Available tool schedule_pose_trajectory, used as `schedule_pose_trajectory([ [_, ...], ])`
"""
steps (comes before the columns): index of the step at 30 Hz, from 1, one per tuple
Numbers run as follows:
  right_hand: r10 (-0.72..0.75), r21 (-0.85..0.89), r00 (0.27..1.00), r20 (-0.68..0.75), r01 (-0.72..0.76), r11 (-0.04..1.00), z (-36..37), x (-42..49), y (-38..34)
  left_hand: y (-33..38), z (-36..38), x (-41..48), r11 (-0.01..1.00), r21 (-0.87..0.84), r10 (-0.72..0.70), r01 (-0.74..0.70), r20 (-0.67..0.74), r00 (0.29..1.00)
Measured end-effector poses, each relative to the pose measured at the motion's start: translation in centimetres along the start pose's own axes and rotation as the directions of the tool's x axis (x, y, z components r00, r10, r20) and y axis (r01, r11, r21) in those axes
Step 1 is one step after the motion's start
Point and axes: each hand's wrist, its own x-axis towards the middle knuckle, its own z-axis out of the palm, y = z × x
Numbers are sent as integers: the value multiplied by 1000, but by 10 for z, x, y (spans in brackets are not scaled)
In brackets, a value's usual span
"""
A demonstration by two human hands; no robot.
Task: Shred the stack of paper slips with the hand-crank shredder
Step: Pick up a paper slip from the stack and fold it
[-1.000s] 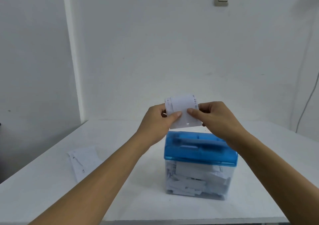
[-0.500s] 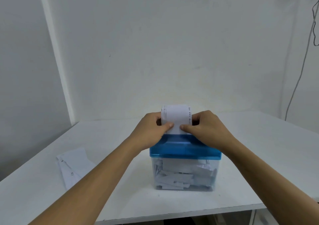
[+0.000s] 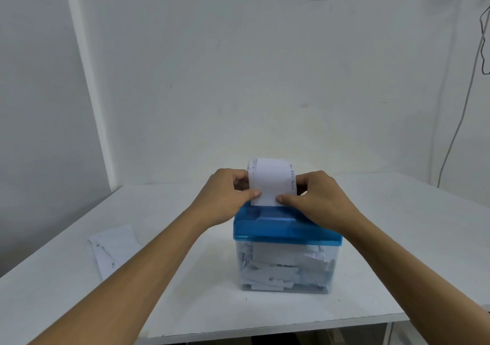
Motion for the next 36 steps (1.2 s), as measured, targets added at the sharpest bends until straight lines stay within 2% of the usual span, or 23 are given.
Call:
schedule_pose_trajectory([
  [7, 31, -3, 999, -6, -31, 1000, 2, 0, 3, -6, -1, -3, 999, 50, -11, 8, 62, 998],
  [14, 59, 21, 998, -27, -58, 998, -1, -3, 2, 0, -3, -3, 984, 173, 26, -32, 37, 999],
  [21, 90, 36, 996, -5, -90, 995, -3, -3, 0, 1, -10, -3, 989, 146, -34, 14, 136, 990],
  [26, 65, -7, 998, -1, -65, 998, 1, -5, -3, 2, -7, 2, 982, 182, -61, 42, 104, 993],
  [31, 80, -32, 997, 1, -80, 996, 0, -4, -2, 9, -11, 3, 970, 232, -124, 79, 187, 974],
  [34, 82, -47, 997, -10, -82, 996, 1, -4, -2, 8, -9, 1, 979, 188, -117, 83, 173, 978],
  [36, 80, -57, 997, -8, -80, 995, 1, -4, -2, 8, -2, -1, 991, 59, -125, 118, 149, 981],
])
